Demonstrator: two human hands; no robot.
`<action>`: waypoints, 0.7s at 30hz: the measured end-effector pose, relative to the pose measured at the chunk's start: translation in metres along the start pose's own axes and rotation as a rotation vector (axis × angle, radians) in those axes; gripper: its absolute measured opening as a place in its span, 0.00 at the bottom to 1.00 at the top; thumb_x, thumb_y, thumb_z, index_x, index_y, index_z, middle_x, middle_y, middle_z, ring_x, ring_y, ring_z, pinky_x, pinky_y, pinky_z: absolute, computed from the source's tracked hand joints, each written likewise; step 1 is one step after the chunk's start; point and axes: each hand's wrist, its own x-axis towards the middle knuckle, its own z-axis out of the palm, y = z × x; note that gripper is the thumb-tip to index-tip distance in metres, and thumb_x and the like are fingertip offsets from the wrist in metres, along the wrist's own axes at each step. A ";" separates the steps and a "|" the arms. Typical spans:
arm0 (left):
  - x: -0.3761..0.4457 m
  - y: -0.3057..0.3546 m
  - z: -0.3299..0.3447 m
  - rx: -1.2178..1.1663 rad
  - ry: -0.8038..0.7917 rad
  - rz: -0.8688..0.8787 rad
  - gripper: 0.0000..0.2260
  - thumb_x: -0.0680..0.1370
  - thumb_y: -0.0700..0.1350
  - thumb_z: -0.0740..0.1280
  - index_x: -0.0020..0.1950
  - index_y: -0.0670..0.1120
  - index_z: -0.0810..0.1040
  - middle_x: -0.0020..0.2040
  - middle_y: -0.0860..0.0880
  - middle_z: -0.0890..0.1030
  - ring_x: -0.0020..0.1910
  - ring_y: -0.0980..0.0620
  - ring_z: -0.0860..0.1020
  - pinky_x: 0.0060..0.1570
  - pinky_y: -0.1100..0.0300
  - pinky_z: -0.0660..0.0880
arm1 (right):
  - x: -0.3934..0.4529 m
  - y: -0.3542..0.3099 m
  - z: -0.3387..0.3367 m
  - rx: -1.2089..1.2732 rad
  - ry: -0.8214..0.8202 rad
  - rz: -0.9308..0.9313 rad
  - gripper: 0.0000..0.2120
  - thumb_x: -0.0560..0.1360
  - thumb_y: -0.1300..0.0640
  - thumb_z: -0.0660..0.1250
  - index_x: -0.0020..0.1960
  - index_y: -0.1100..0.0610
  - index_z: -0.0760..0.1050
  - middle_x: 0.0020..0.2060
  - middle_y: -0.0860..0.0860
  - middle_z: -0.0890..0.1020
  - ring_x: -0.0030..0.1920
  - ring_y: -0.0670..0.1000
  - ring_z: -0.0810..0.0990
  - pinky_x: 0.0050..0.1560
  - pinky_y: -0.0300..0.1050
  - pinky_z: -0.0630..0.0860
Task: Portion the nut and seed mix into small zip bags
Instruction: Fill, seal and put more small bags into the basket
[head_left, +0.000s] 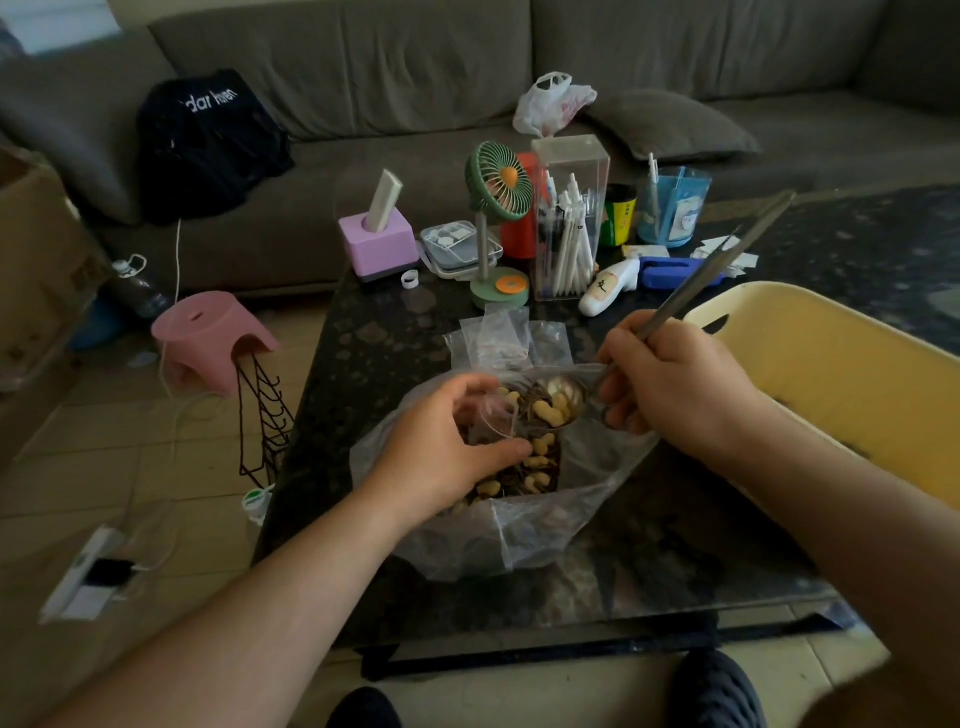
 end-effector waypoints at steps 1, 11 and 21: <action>0.000 0.000 0.002 0.010 0.004 0.005 0.32 0.68 0.56 0.83 0.70 0.61 0.76 0.62 0.63 0.82 0.64 0.65 0.78 0.67 0.53 0.79 | -0.002 -0.003 -0.002 -0.006 0.009 -0.014 0.13 0.86 0.49 0.59 0.50 0.52 0.79 0.38 0.53 0.86 0.36 0.51 0.87 0.39 0.48 0.85; 0.004 0.014 0.026 0.029 0.068 -0.020 0.31 0.73 0.48 0.81 0.73 0.59 0.74 0.61 0.66 0.74 0.58 0.68 0.73 0.46 0.76 0.65 | -0.018 -0.022 -0.004 -0.258 0.114 -0.338 0.12 0.86 0.50 0.59 0.47 0.50 0.77 0.36 0.49 0.83 0.37 0.48 0.82 0.44 0.56 0.81; 0.007 0.012 0.030 -0.026 0.092 -0.035 0.30 0.73 0.47 0.81 0.73 0.56 0.75 0.50 0.68 0.77 0.47 0.78 0.72 0.41 0.83 0.68 | -0.012 -0.014 0.012 -0.499 0.119 -0.618 0.14 0.84 0.47 0.53 0.53 0.52 0.75 0.38 0.47 0.78 0.38 0.52 0.78 0.40 0.58 0.78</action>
